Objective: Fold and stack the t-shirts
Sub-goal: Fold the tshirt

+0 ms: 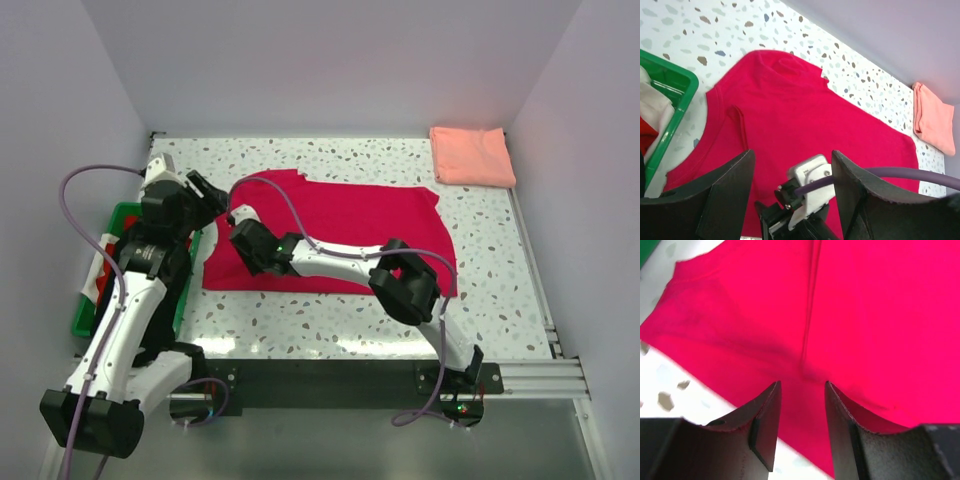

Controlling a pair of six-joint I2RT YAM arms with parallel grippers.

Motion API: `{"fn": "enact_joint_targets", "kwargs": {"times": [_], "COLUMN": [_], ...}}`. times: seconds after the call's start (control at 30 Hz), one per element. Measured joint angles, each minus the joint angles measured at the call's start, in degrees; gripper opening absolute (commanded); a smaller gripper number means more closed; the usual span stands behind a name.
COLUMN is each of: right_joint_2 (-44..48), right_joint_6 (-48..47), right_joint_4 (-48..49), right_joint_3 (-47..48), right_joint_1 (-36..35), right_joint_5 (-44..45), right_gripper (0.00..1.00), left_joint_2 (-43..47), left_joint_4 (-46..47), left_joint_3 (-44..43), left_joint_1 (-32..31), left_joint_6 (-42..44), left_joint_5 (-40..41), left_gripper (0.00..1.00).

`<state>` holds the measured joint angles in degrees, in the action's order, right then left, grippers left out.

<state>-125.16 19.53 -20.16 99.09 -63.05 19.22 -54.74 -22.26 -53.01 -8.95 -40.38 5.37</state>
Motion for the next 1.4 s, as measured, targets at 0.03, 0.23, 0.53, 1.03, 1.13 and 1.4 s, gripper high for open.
{"fn": "enact_joint_targets", "kwargs": {"times": [0.03, 0.23, 0.53, 1.03, 1.13, 1.4], "right_joint_2": [-1.22, -5.62, -8.74, -8.76, -8.74, -8.72], "right_joint_6": [-0.42, -2.69, -3.17, -3.58, -3.56, -2.97], "right_joint_4": [-0.11, -1.11, -2.75, -3.89, -3.91, -4.07], "right_joint_3": [1.20, 5.95, 7.63, 9.73, 10.08, 10.08], "right_joint_1": [-0.02, 0.52, 0.59, 1.09, 1.95, 7.98], "right_joint_5": [0.42, 2.21, 2.36, 3.89, 3.85, 2.29], "right_gripper": [0.44, 0.44, 0.35, 0.09, 0.08, 0.11], "left_joint_2": [0.00, 0.00, 0.00, 0.00, 0.00, -0.90], "left_joint_4": [-0.11, -0.13, -0.20, -0.20, -0.22, -0.11], "left_joint_3": [-0.46, -3.80, -4.52, -4.46, -4.28, -3.43], "left_joint_1": [0.26, 0.35, 0.37, 0.66, 0.70, 0.70], "left_joint_6": [0.22, 1.62, 2.58, 2.58, 2.69, 2.78], "left_joint_5": [0.48, 1.46, 2.12, 2.21, 2.21, 2.12], "left_gripper": [0.68, 0.70, 0.70, 0.71, 0.71, 0.71]}}
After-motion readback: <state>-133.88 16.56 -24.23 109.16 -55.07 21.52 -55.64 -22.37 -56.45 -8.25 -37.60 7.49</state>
